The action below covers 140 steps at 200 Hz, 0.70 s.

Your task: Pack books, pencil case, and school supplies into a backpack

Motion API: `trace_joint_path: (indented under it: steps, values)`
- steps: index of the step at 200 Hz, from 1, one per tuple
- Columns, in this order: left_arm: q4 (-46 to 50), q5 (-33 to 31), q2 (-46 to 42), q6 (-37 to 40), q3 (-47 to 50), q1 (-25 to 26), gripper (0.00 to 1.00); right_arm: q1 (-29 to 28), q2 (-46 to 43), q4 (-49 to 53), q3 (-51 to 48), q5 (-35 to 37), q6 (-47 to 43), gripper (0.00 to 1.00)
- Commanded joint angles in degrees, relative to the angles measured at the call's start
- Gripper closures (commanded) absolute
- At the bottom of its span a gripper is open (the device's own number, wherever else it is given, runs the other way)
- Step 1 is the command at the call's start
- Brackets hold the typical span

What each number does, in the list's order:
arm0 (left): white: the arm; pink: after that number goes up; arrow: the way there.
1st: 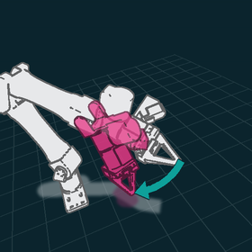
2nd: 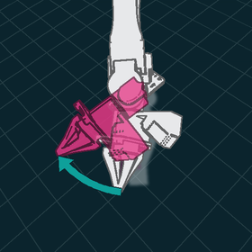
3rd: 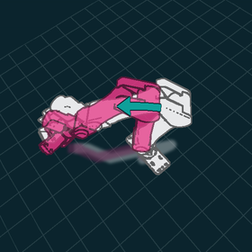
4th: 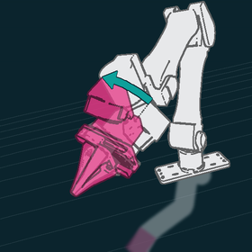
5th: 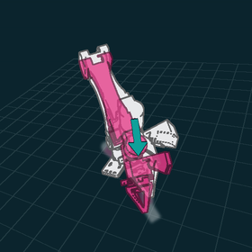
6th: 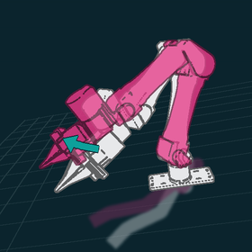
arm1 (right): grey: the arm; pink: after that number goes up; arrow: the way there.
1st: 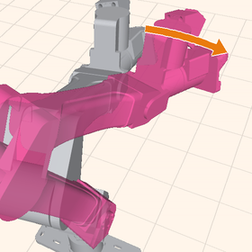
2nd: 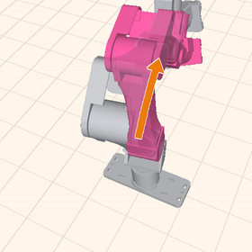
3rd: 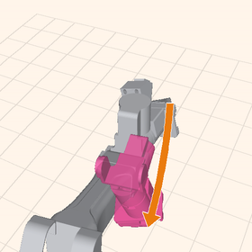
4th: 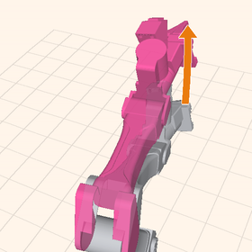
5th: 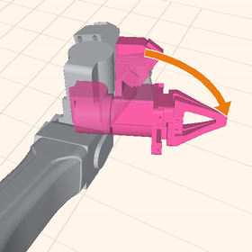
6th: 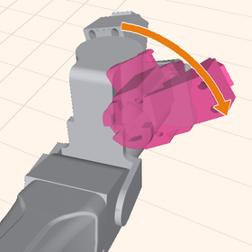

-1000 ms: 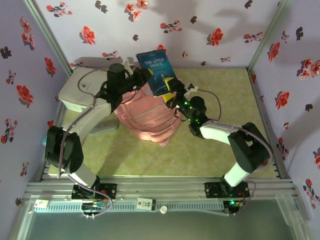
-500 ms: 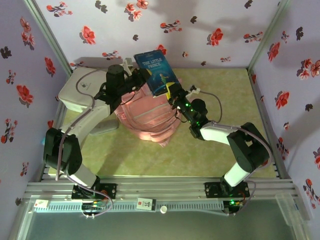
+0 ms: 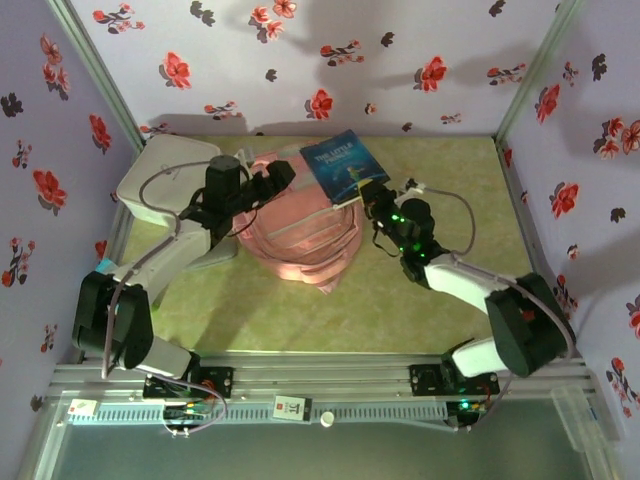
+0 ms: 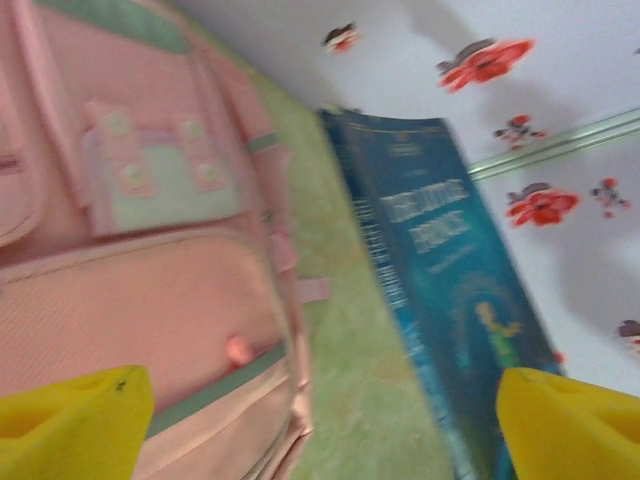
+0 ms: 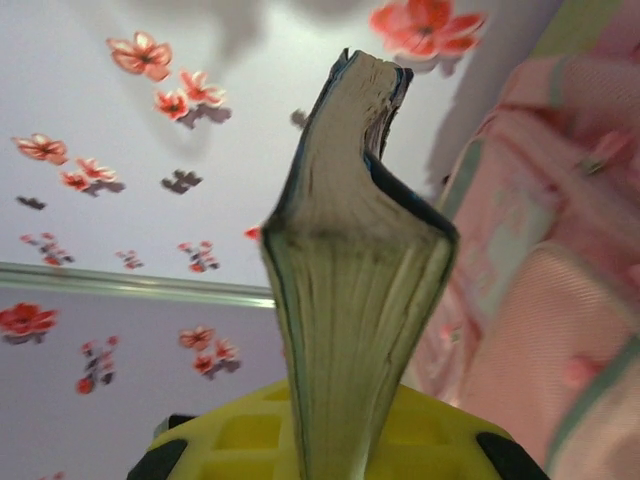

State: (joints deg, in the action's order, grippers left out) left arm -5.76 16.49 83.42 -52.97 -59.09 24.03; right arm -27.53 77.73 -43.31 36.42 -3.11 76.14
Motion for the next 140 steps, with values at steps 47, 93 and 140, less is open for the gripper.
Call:
trace_joint_path:
  steps: [47,93,140]
  values:
    - [20.65,-4.77,-0.45,28.89,-3.93,2.29,0.0,3.17,-21.47,29.25,0.27,11.31,-20.32,0.97]
    - [30.6,-15.67,3.8,43.05,-10.83,9.11,0.0,4.85,-27.64,37.08,0.24,14.56,-23.73,0.97]
    - [38.72,-22.05,12.26,52.05,-18.21,15.99,0.01,5.55,-28.27,39.16,-0.04,14.79,-23.77,0.97]
